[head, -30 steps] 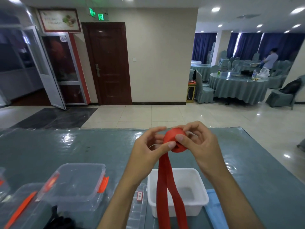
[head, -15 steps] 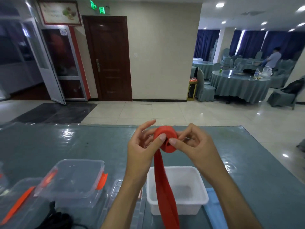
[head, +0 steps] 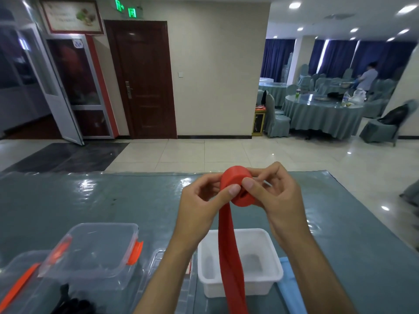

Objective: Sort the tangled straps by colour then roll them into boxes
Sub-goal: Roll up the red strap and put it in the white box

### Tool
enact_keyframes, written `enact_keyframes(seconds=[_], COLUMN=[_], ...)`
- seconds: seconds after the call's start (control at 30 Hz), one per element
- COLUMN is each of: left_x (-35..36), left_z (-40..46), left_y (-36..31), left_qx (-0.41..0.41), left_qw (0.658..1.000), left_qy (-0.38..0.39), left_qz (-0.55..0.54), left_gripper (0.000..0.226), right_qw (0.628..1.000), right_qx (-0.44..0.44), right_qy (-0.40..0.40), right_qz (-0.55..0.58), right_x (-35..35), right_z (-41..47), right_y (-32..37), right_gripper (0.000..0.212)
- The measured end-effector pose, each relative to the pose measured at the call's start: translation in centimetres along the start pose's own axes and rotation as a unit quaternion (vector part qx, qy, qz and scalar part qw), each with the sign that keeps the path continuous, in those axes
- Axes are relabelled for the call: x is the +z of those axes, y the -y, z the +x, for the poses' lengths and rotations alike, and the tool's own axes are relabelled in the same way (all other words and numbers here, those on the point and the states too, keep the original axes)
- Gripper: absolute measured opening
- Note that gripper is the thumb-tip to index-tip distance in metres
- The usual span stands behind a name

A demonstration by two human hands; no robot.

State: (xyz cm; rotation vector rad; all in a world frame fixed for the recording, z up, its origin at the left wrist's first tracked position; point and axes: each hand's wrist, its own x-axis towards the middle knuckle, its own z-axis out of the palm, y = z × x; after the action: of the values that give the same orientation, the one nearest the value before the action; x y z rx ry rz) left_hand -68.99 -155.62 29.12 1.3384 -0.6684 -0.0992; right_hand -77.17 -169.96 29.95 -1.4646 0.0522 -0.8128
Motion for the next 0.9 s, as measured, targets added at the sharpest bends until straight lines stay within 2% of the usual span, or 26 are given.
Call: enact_keyframes(seconds=[0.2, 0.4, 0.5, 0.67, 0.8, 0.9], left_x=[0.2, 0.4, 0.7, 1.1, -0.2, -0.8], left_z=[-0.3, -0.3, -0.4, -0.5, -0.2, -0.1], left_y=[0.4, 0.5, 0.3, 0.2, -0.5, -0.6], left_qx=[-0.014, 0.003, 0.011, -0.022, -0.029, -0.019], left_qw=[0.997, 0.989, 0.987, 0.989, 0.992, 0.995], left_qy=[-0.012, -0.060, -0.086, -0.027, -0.033, -0.057], left_qz=[-0.075, -0.133, -0.132, -0.147, -0.119, -0.083], left_gripper=[0.047, 0.048, 0.038, 0.038, 0.040, 0.046], right_qw=[0.999, 1.000, 0.998, 0.992, 0.997, 1.000], right_qx=[-0.016, 0.011, -0.022, -0.053, -0.008, 0.026], right_qy=[-0.043, -0.028, -0.043, -0.114, -0.066, -0.014], right_qz=[0.015, 0.007, -0.034, 0.010, 0.034, -0.007], right_x=[0.9, 1.1, 1.1, 2.3, 1.7, 0.7], right_z=[0.0, -0.4, -0.2, -0.9, -0.8, 0.2], right_y=[-0.2, -0.5, 0.1, -0.7, -1.1, -0.5], right_gripper=[0.032, 0.041, 0.033, 0.035, 0.034, 0.035])
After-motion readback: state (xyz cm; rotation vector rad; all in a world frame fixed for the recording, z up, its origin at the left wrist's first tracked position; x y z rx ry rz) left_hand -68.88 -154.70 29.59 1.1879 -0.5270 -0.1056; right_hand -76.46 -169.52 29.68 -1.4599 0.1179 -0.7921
